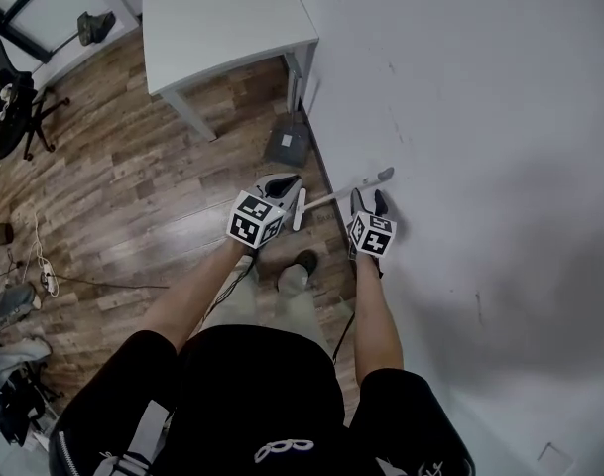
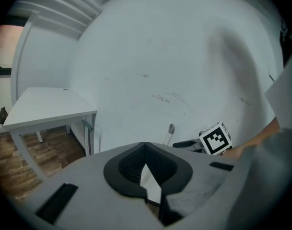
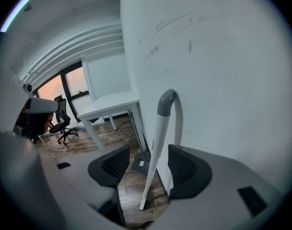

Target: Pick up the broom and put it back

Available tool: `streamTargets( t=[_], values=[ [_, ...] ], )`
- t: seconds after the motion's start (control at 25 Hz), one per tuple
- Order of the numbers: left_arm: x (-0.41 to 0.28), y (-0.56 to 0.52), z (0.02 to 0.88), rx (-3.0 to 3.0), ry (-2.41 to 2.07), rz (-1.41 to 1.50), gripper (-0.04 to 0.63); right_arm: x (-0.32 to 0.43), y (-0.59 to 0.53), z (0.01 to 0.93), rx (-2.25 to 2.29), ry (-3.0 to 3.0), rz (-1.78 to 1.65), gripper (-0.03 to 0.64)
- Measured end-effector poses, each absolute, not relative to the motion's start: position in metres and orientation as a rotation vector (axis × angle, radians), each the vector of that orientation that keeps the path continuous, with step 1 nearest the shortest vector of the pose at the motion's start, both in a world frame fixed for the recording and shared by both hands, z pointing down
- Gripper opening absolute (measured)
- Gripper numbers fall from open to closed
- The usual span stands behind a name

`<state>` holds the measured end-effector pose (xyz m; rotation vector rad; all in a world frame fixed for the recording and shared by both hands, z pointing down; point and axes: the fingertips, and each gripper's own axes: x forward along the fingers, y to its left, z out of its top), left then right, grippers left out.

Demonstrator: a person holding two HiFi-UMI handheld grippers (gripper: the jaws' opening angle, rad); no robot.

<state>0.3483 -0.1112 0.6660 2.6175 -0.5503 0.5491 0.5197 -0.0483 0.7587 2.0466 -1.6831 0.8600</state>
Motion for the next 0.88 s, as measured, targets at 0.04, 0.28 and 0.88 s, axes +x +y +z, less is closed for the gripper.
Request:
streamTargets(
  t=[0.04,0.28,0.88],
  values=[
    [0.349,-0.11,0.668,2.609,-0.558,0.546,0.017,0.521,-0.049,0.765,2.045,-1.678,0.879,0.242],
    [0.349,-0.11,0.678,2.571,-0.638,0.532,0.017,0.535,-0.063,0.795,2.037,-1.668,0.944,0.242],
    [0.305,-0.095,0.697,2.458,-0.856,0.521,0.017,0.539,-0.092,0.808,1.964,-1.7,0.89,0.117]
  ],
)
